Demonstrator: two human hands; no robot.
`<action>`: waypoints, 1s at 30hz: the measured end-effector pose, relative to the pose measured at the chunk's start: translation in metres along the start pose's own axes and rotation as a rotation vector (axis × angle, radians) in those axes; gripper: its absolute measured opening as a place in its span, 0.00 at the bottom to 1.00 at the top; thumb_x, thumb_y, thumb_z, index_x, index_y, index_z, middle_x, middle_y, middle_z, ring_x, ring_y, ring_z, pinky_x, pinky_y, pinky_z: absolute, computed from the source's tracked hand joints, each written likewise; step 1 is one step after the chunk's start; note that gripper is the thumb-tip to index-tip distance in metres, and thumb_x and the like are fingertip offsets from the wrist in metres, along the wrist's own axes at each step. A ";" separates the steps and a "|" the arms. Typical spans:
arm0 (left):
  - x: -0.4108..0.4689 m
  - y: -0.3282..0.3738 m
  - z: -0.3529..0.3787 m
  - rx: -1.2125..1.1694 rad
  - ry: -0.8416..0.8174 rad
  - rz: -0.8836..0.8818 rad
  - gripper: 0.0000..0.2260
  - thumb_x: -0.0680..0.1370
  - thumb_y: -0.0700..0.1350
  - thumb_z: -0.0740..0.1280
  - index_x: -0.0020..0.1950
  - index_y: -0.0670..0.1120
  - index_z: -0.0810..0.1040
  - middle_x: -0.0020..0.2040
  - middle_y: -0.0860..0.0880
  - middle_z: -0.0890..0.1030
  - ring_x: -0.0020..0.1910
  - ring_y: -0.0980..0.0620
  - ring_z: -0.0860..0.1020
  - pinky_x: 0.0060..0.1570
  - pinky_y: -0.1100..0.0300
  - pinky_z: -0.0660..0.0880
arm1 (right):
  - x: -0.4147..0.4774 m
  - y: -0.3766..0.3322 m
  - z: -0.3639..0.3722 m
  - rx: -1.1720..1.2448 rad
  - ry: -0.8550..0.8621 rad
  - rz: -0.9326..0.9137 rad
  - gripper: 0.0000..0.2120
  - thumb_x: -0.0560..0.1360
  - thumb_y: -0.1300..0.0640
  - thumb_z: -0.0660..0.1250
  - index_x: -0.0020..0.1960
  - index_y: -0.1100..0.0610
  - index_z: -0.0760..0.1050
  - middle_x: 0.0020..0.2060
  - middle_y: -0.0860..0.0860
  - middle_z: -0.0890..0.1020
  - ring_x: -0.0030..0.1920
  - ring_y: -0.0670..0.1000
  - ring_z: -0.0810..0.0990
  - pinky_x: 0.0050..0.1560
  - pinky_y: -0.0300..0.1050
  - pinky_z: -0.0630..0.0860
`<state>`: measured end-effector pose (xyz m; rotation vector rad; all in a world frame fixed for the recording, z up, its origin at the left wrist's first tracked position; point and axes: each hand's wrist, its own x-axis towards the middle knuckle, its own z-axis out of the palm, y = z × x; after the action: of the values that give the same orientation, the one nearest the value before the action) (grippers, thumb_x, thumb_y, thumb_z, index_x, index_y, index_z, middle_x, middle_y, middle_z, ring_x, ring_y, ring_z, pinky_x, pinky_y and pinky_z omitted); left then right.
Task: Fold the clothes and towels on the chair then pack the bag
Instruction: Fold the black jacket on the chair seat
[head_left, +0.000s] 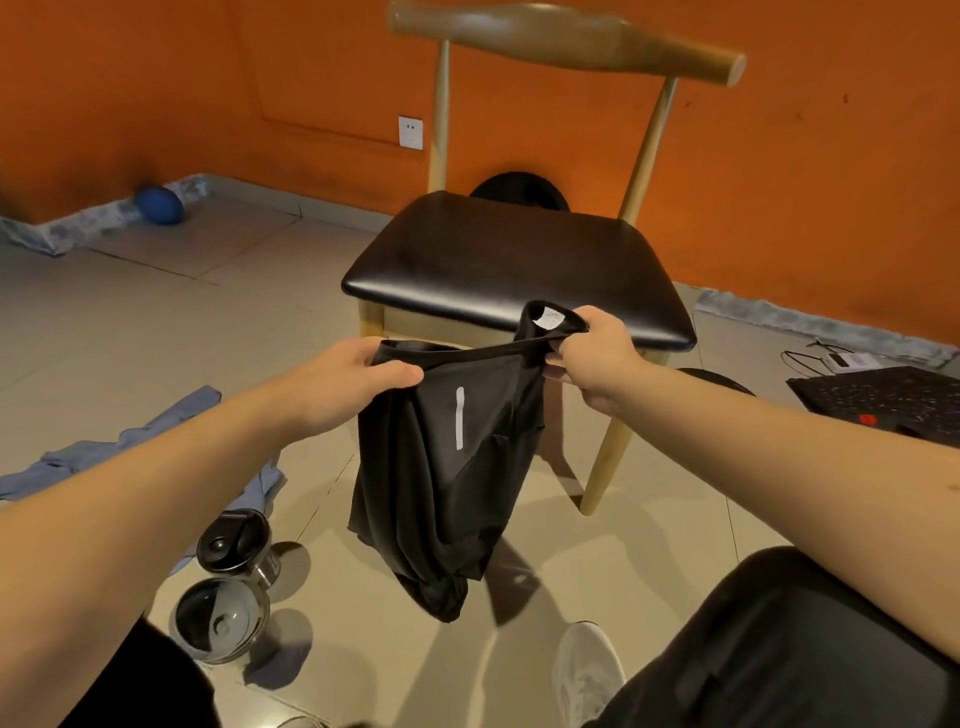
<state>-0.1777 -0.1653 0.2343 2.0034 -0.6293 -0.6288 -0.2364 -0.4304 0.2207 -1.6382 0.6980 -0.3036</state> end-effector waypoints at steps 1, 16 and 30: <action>0.001 -0.001 -0.001 0.005 0.014 -0.009 0.07 0.84 0.52 0.63 0.58 0.56 0.78 0.56 0.57 0.82 0.56 0.58 0.78 0.50 0.62 0.70 | 0.000 -0.001 0.001 0.082 -0.020 0.026 0.18 0.78 0.78 0.55 0.54 0.61 0.77 0.53 0.63 0.82 0.53 0.64 0.84 0.55 0.61 0.83; -0.007 0.004 -0.042 0.145 0.237 -0.020 0.13 0.76 0.50 0.76 0.44 0.46 0.74 0.41 0.49 0.81 0.41 0.52 0.79 0.41 0.58 0.71 | 0.008 0.002 -0.015 -0.400 0.055 -0.152 0.12 0.80 0.54 0.69 0.39 0.56 0.73 0.35 0.55 0.73 0.37 0.52 0.71 0.40 0.46 0.69; 0.005 -0.031 -0.042 0.394 -0.093 -0.352 0.22 0.75 0.43 0.76 0.65 0.50 0.71 0.58 0.45 0.79 0.58 0.43 0.78 0.65 0.45 0.75 | 0.001 -0.004 -0.024 -0.177 0.006 -0.120 0.14 0.84 0.58 0.58 0.42 0.58 0.75 0.37 0.56 0.75 0.38 0.57 0.74 0.38 0.48 0.76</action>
<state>-0.1408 -0.1286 0.2249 2.4956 -0.4834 -0.8639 -0.2479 -0.4502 0.2294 -1.8528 0.6466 -0.3406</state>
